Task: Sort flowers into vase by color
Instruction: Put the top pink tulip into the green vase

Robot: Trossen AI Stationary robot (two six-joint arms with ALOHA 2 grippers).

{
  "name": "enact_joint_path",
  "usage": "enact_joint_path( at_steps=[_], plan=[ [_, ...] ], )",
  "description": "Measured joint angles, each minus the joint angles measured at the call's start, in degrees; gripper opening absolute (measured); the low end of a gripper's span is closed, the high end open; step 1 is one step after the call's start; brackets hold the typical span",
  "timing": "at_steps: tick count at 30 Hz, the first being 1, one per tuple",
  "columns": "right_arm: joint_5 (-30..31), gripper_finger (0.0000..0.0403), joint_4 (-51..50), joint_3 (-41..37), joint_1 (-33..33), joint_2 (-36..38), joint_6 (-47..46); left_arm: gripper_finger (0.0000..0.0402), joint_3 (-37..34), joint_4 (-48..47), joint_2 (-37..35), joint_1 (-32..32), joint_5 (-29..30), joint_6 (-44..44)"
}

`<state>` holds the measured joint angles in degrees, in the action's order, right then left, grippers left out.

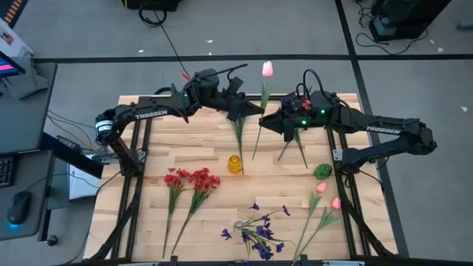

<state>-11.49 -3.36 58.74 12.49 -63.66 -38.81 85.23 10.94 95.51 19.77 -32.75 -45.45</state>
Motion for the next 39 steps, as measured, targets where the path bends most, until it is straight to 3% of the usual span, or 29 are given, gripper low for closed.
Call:
enact_joint_path(
  at_steps=[5, 16, 23, 27, 33, 39],
  plan=[
    [0.0, 0.0124, -0.6, 0.0, 0.0, 0.0, 0.3, 0.0012, 0.0, -0.1, 0.0, 0.0, 0.0, 0.0],
    [0.0, 0.0012, -0.6, 0.0, 0.0, 0.0, 1.4, 0.0014, 0.0, 0.0, 0.0, 0.0, -0.2, 0.0],
    [-0.2, 0.0019, -0.6, 0.0, 0.0, 0.0, 1.6, 0.0029, 0.0, 0.0, 0.0, 0.0, -0.5, 0.0],
    [-1.3, 0.0012, -1.2, 0.0, 0.6, 0.0, 2.9, 0.0066, 0.0, 0.0, 0.0, 0.7, -1.5, 0.0],
    [-4.7, 0.0010, -4.2, 0.0, 2.8, 0.3, 3.5, 0.0152, 0.0, 0.0, 0.0, 3.6, -4.8, -0.1],
    [-6.6, 0.0009, -4.3, 0.0, 4.8, 3.7, 5.3, 0.0211, 0.0, 1.6, 0.0, 7.0, -13.9, -2.6]
  ],
)
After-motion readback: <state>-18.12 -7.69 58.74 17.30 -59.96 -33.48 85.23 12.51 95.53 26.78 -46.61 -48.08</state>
